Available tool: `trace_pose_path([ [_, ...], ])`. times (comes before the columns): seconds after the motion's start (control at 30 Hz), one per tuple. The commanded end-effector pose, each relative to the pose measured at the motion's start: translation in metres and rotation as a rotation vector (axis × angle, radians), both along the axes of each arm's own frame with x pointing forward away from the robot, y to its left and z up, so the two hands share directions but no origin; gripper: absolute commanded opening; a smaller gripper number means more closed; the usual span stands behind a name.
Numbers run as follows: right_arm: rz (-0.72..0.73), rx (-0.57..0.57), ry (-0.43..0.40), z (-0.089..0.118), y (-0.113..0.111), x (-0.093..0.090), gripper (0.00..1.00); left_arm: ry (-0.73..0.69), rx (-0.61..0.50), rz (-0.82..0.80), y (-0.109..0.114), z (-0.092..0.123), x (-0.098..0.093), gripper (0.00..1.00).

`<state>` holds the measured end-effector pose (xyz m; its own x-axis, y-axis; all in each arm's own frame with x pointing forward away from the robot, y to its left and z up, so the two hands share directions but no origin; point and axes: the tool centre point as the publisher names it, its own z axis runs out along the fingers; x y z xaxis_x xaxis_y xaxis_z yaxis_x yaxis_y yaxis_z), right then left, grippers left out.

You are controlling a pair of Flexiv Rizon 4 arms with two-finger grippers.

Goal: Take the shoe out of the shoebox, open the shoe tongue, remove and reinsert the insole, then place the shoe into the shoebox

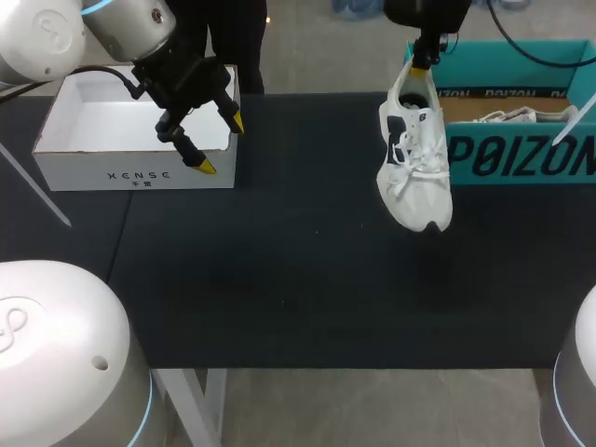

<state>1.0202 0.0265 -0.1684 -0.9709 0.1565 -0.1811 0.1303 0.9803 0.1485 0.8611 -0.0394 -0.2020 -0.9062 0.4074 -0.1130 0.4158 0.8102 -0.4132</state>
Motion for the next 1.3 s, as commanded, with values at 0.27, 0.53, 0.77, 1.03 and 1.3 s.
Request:
trace_pose_path([
  [0.27, -0.182, 0.060, -0.024, 0.015, -0.020, 0.024, 0.00, 0.000, 0.003, 0.000, 0.000, 0.000, 0.000, 1.00],
  [0.53, -0.547, 0.142, -0.018, 0.037, -0.063, 0.040, 0.00, 0.000, 0.003, 0.000, 0.000, 0.000, 0.000, 1.00],
  [0.77, -0.813, 0.128, -0.088, 0.041, -0.114, 0.052, 0.00, 0.000, 0.003, 0.000, 0.000, 0.000, 0.000, 1.00],
  [1.03, -0.841, 0.127, -0.113, 0.040, -0.122, 0.052, 0.00, 0.000, 0.003, 0.000, 0.000, 0.000, 0.000, 1.00],
  [1.3, -0.841, 0.127, -0.113, 0.040, -0.122, 0.052, 0.00, 0.000, 0.003, 0.000, 0.000, 0.000, 0.000, 1.00],
])
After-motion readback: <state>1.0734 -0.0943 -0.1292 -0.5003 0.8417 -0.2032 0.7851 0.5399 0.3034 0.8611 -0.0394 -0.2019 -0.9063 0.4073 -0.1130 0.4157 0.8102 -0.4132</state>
